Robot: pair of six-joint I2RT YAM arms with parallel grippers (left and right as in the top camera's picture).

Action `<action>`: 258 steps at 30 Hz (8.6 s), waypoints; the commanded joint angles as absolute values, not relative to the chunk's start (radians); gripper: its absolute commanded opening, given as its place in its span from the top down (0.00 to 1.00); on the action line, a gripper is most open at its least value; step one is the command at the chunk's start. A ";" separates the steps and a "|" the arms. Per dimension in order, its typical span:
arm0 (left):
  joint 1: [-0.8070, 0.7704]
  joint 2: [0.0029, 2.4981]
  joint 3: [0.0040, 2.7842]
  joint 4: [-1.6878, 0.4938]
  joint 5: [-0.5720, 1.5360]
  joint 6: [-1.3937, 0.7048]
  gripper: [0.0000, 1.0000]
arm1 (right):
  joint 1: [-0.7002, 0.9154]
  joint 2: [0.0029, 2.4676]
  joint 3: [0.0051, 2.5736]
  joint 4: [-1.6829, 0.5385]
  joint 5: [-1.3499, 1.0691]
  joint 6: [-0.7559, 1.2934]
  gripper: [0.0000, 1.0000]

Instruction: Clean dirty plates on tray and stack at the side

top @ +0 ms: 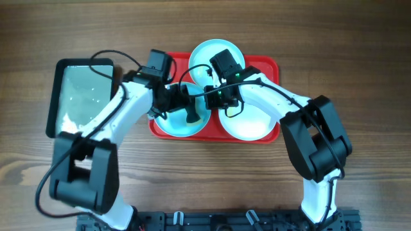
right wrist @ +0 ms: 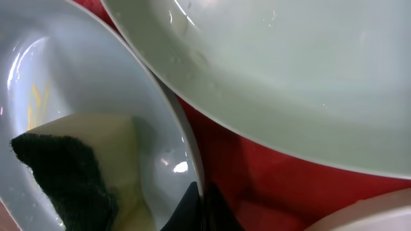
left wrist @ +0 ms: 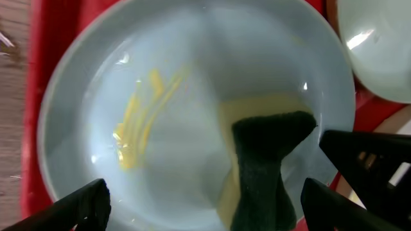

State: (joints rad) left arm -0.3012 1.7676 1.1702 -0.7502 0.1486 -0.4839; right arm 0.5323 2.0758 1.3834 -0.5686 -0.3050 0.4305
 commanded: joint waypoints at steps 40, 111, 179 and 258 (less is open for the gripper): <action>-0.388 1.909 1.187 -0.712 -0.485 -0.452 0.96 | 0.534 2.100 1.394 -0.577 -0.292 0.445 0.96; -0.238 1.914 1.162 -0.813 -0.325 -0.408 0.96 | 0.534 2.100 1.394 -0.577 -0.299 0.445 0.96; 0.236 1.373 1.210 -0.958 0.003 -0.449 0.96 | 0.789 1.729 1.372 -0.244 0.679 -0.638 0.96; 0.236 1.375 1.210 -0.958 0.003 -0.449 0.96 | 0.248 1.920 1.348 -0.319 -0.039 0.282 0.23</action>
